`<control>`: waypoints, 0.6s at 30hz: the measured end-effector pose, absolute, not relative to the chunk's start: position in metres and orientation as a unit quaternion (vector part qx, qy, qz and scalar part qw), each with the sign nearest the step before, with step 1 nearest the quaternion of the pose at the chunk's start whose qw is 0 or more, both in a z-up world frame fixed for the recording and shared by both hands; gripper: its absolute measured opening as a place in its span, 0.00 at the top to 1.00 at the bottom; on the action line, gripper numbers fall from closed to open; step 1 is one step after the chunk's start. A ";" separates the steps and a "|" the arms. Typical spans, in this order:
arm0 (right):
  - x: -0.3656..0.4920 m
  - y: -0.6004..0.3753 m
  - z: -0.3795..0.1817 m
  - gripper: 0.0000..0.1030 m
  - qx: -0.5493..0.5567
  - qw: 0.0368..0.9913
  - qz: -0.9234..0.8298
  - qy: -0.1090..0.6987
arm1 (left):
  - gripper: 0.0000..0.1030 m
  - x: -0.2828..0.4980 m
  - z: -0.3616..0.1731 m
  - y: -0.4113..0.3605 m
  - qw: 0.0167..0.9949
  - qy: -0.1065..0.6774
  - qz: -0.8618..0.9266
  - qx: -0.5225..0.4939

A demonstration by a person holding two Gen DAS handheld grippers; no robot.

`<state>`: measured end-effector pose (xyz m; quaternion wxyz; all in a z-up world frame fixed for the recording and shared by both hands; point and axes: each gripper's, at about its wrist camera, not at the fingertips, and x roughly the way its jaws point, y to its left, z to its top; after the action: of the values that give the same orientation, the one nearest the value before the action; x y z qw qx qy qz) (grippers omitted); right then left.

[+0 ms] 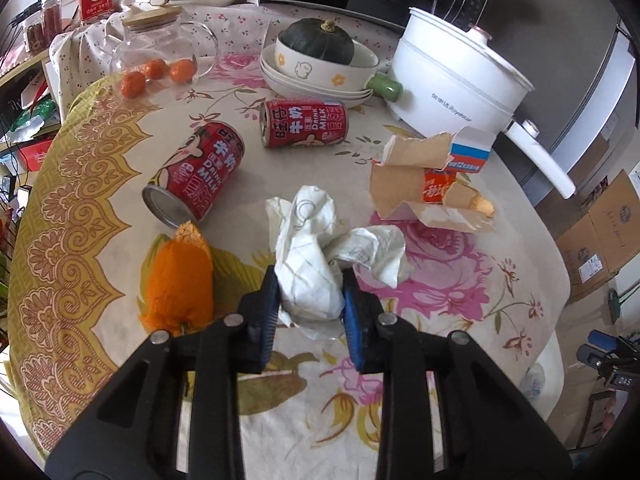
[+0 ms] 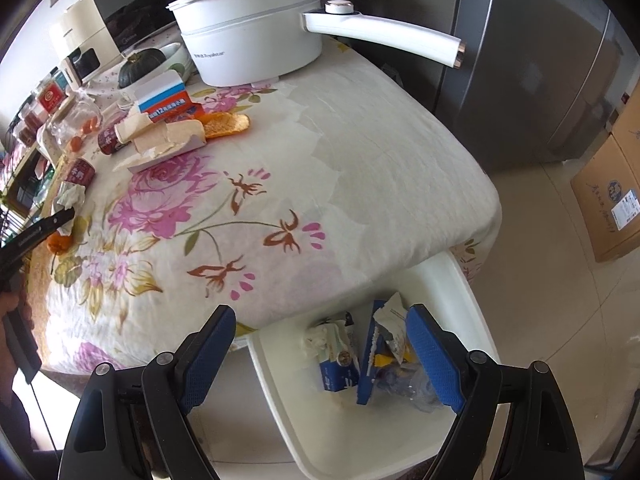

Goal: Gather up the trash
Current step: 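Lower the left gripper onto another crumpled white tissue and close it, then grasp the orange peel with the right gripper while the left gripper holds the tissue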

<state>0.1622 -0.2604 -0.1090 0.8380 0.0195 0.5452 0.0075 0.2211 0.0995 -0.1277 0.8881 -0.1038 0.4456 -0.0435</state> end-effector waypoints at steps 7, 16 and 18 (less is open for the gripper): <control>0.166 -0.218 -0.106 0.14 0.010 0.846 0.031 0.532 | 0.70 0.182 -0.102 0.131 0.893 0.425 -0.049 -0.136; 0.171 -0.130 -0.107 0.14 -0.002 0.867 0.065 0.495 | 0.70 0.148 -0.105 0.196 0.889 0.429 -0.006 -0.160; 0.175 -0.105 -0.109 0.14 -0.002 0.870 0.078 0.488 | 0.70 0.142 -0.105 0.210 0.891 0.425 -0.002 -0.158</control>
<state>0.1746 -0.1049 -0.1090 0.8696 -0.0024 0.4875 0.0778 0.1415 0.2099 -0.1048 0.8910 -0.1584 0.4255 -0.0021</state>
